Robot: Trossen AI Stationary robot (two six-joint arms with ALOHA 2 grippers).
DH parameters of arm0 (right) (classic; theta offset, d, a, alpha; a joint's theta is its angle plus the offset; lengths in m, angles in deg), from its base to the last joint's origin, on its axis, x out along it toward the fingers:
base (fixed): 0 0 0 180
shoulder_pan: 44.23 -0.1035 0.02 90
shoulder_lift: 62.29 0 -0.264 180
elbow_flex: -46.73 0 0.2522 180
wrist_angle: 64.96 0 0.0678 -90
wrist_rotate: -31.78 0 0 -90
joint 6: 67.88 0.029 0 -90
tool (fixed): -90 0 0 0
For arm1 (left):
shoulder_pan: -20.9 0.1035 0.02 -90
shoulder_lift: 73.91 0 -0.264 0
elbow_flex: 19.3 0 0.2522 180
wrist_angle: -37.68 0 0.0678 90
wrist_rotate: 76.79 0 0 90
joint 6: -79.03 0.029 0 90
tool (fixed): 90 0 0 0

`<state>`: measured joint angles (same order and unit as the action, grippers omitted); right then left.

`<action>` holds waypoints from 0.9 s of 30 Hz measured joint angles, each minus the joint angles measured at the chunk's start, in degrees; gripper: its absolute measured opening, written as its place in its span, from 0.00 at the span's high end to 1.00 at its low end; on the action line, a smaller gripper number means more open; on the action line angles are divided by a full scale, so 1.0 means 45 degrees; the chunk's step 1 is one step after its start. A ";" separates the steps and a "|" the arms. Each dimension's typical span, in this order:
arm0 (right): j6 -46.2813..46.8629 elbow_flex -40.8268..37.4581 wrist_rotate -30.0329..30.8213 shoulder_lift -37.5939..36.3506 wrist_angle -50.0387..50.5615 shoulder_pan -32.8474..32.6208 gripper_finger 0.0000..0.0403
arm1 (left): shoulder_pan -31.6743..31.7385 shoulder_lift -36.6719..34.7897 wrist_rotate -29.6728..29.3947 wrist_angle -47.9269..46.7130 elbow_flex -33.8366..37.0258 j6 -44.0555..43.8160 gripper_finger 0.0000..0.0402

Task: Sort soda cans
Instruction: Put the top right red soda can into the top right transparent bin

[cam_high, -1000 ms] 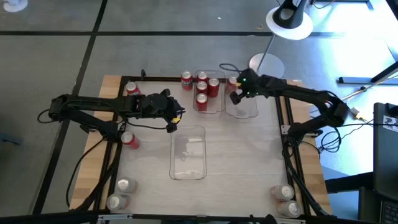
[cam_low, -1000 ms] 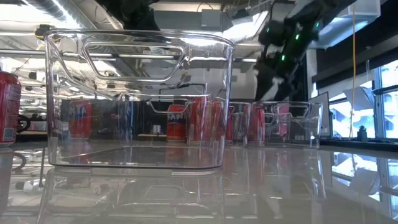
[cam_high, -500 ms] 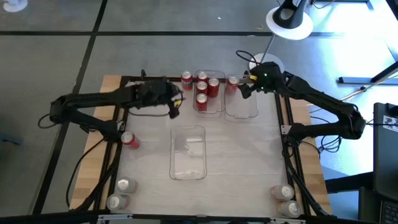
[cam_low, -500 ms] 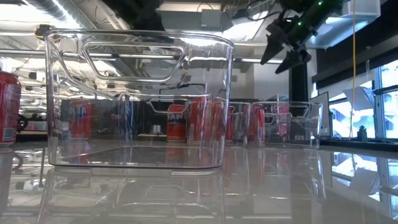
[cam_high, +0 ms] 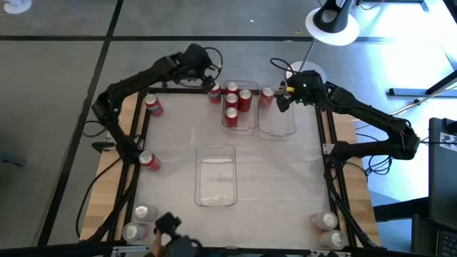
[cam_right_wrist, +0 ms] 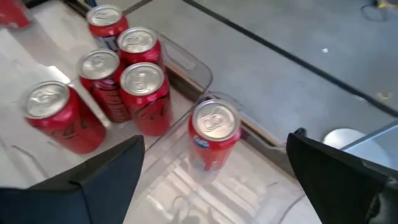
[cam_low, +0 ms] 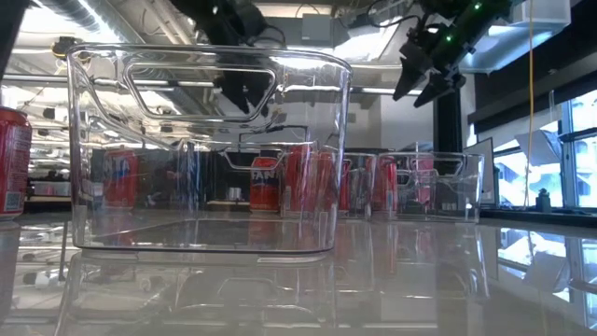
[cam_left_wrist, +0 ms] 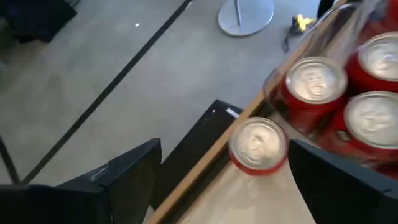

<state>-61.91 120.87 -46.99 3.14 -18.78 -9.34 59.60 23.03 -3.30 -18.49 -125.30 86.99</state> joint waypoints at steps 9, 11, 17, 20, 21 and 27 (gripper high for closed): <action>-0.0208 0.0000 0.0507 0.0005 -0.0340 -0.0003 0.03 | 0.0446 0.0596 -0.0107 0.0424 -0.0333 0.0670 0.18; -0.0350 0.0000 0.0507 0.0005 -0.0546 0.0002 0.03 | 0.0335 0.0599 -0.0063 0.0549 -0.0333 0.0594 0.18; -0.0410 -0.0002 0.0503 0.0072 -0.0810 0.0000 0.03 | 0.0335 0.0984 0.2125 0.1050 -0.0249 0.0704 0.18; -0.0439 -0.0010 0.0504 0.0078 -0.0877 -0.0003 0.03 | 0.0464 0.1471 0.2239 0.1071 -0.0217 0.0701 0.18; -0.0442 -0.0010 0.0504 0.0078 -0.0901 0.0002 0.03 | 0.0536 0.1584 0.2347 0.1071 -0.0217 0.0667 0.18; -0.0522 -0.0010 0.0502 0.0078 -0.0878 0.0002 0.03 | 0.0849 0.2322 0.3239 0.0562 -0.0217 0.0483 0.18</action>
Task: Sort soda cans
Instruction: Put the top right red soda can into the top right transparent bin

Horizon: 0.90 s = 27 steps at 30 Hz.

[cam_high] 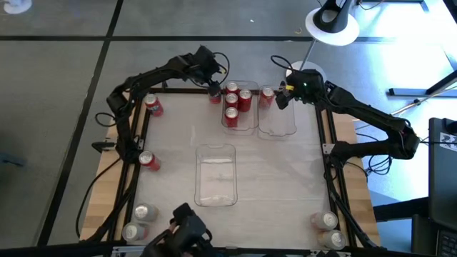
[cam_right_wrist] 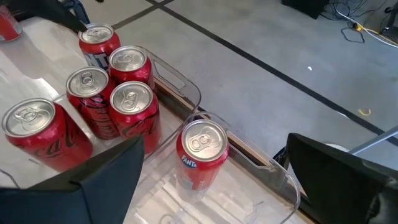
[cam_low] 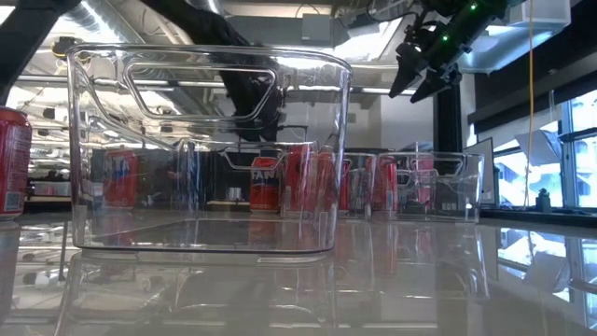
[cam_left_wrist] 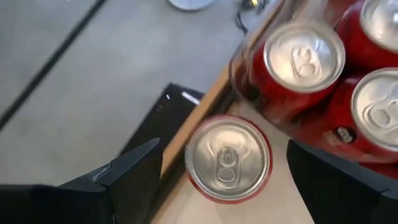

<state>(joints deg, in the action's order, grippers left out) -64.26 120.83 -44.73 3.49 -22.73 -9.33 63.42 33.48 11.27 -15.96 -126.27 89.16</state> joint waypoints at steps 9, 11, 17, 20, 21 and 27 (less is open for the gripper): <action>-0.0218 0.0000 0.0000 0.0000 -0.0016 0.0000 0.03 | 0.0212 0.0371 0.1031 0.0025 0.0000 -0.0436 0.18; -0.0218 0.0000 0.0000 0.0000 -0.0020 -0.0001 0.03 | 0.0252 0.0371 0.1030 0.0115 0.0000 -0.0427 0.18; -0.0193 0.0000 -0.0119 0.0000 -0.0015 -0.0001 0.03 | 0.0325 0.0422 0.0953 0.0025 0.0000 -0.0510 0.18; -0.0177 0.0000 -0.0237 0.0000 -0.0006 -0.0003 0.03 | 0.0325 0.0546 0.0940 0.0020 0.0000 -0.0525 0.18; -0.0176 0.0000 -0.0235 0.0000 -0.0001 -0.0005 0.03 | 0.0324 0.0568 0.0943 -0.0033 0.0000 -0.0530 0.18; -0.0150 0.0000 -0.0333 0.0000 0.0008 -0.0010 0.03 | 0.0305 0.1174 0.0944 0.0003 0.0000 -0.0632 0.18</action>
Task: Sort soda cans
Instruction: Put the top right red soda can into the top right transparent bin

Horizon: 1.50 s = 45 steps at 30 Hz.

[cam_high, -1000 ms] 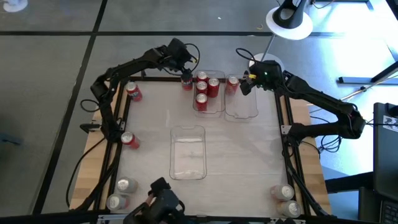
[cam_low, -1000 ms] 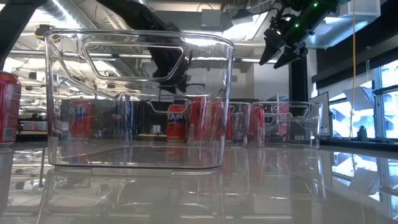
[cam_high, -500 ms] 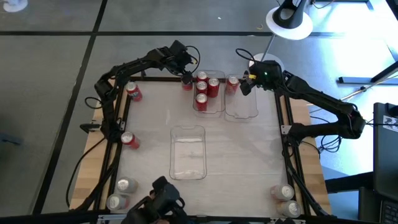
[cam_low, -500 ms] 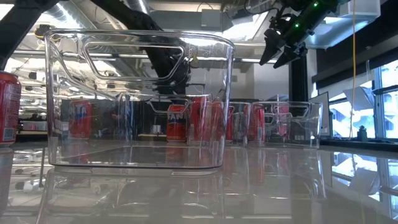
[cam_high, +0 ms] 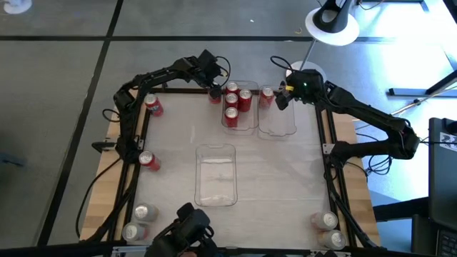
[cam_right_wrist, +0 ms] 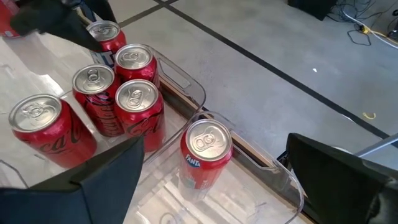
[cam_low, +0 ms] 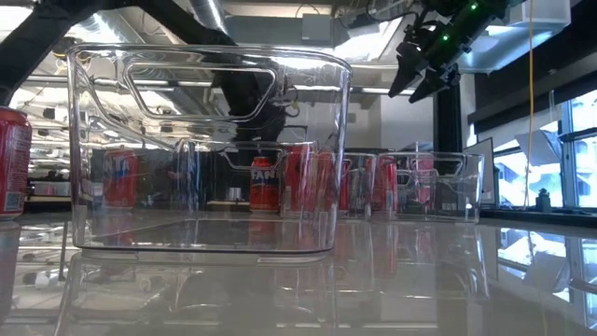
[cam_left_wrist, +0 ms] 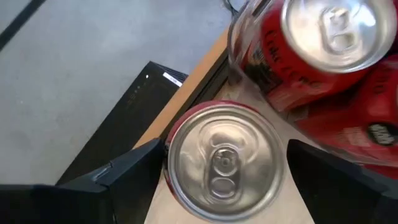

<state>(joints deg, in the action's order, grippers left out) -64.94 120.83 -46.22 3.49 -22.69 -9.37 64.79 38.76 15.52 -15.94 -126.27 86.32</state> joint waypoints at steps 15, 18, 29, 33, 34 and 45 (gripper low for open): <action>0.0097 0.0000 -0.0046 0.0000 0.0054 0.0000 0.03 | -0.0078 0.0708 0.0014 0.0088 0.0000 0.0049 0.21; 0.0102 -0.0005 -0.0046 0.0000 0.0138 0.0000 0.03 | -0.0083 0.0703 -0.0001 0.0070 0.0000 0.0112 0.27; 0.1018 -0.0010 -0.0110 0.0000 0.1013 0.0000 0.03 | -0.0307 -0.0525 -0.0927 -0.1511 -0.0088 0.0359 0.27; 0.1196 -0.0010 -0.0494 0.0000 0.1376 0.0000 0.03 | -0.0747 -0.1877 -0.1611 -0.1775 -0.0117 0.0156 0.27; 0.1209 -0.0010 -0.0664 0.0000 0.1417 -0.0004 0.03 | -0.0854 -0.2238 -0.1652 -0.1841 -0.0117 0.0055 0.27; 0.1268 -0.0010 -0.3182 0.0000 0.1171 -0.0027 0.03 | -0.2843 -0.4757 -0.0992 -0.1317 -0.0131 -0.0365 0.27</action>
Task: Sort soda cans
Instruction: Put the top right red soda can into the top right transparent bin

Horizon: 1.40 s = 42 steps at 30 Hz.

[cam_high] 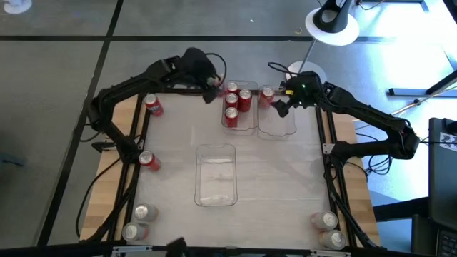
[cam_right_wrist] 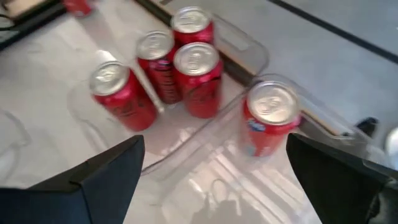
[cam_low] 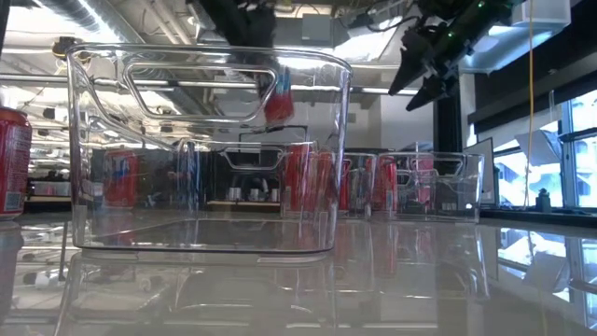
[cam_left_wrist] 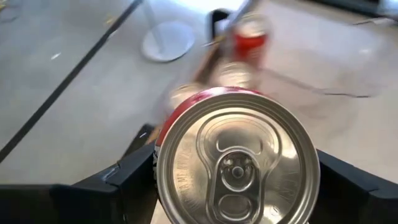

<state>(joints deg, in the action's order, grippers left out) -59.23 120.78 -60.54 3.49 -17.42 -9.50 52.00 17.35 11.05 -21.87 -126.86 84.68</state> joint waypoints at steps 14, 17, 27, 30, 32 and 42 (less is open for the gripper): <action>-0.1356 0.0000 0.0304 0.0000 -0.1286 -0.3652 0.03 | -0.2752 0.0206 0.1395 0.0900 0.0151 0.0078 0.27; -0.1136 0.0000 0.0748 0.0000 -0.0848 -0.4490 0.03 | -0.3530 0.0503 0.1423 0.1176 0.0151 -0.0302 0.27; 0.0788 0.0000 0.3373 0.0000 0.1850 -0.6560 0.03 | -0.5721 0.2686 0.1494 0.1581 0.0151 -0.1115 0.27; 0.1376 0.0000 0.4054 0.0000 0.2453 -0.7003 0.03 | -0.5791 0.3508 0.1420 0.2168 0.0151 -0.1226 0.27; 0.1683 0.0000 0.4468 0.0000 0.2635 -0.7266 0.03 | -0.5781 0.4002 0.1393 0.2512 0.0151 -0.1205 0.27; 0.1682 -0.1069 0.4910 0.0058 0.0240 -0.8167 0.03 | -0.5642 0.5730 0.1425 0.2802 0.0133 -0.0109 0.26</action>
<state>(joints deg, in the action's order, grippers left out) -51.66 115.97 -38.45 3.75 -16.34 -46.25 26.61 43.14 17.47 -9.26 -126.27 84.19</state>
